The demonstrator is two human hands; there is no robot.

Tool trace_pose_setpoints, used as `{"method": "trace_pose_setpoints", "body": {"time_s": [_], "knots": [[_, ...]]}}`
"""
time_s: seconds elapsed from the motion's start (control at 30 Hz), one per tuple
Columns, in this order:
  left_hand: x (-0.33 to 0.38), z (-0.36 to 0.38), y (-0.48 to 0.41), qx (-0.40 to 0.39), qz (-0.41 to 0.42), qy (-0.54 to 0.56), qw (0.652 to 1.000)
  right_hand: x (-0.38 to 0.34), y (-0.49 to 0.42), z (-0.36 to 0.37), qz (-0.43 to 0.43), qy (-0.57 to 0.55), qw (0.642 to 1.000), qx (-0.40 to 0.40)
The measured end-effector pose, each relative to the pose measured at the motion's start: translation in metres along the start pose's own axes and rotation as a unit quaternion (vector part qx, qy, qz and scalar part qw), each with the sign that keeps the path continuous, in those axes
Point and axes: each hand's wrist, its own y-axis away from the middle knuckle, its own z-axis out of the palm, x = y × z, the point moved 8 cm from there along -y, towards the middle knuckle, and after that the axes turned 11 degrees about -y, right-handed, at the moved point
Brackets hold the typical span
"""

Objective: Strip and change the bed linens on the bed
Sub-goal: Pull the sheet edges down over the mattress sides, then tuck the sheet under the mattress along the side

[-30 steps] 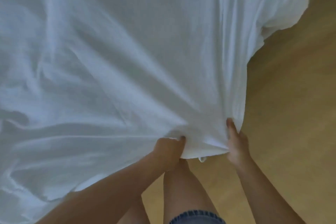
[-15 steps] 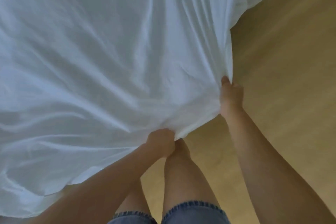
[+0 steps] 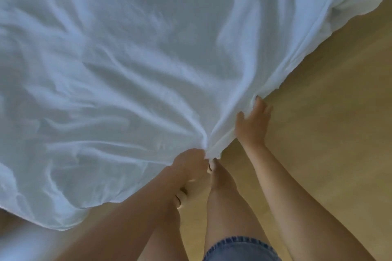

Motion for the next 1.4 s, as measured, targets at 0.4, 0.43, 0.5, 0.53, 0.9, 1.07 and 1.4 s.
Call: {"method": "trace_pose_setpoints", "body": {"time_s": [0.4,0.43,0.5,0.53,0.9,1.07,1.4], "knots": [[-0.213,0.026,0.152,0.184,-0.090,0.246,0.947,-0.165,0.229,0.240,-0.305,0.332,0.789,-0.418],[-0.240,0.040,0.171,0.196,-0.100,0.269,0.937,-0.168,0.256,0.255,-0.304,0.351,0.770,-0.438],[-0.300,0.074,0.215,0.219,-0.119,0.310,0.917,-0.176,0.314,0.283,-0.308,0.376,0.751,-0.446],[-0.330,0.092,0.237,0.233,-0.128,0.324,0.908,-0.180,0.344,0.296,-0.313,0.377,0.750,-0.445],[-0.537,0.191,0.398,0.307,-0.167,0.358,0.866,-0.229,0.556,0.418,-0.338,0.324,0.757,-0.456],[-0.598,0.158,0.406,0.275,-0.124,0.344,0.889,-0.275,0.576,0.467,-0.346,0.317,0.771,-0.430],[-0.755,0.025,0.408,0.272,-0.060,0.310,0.909,-0.399,0.568,0.570,-0.344,0.344,0.791,-0.371]]}}
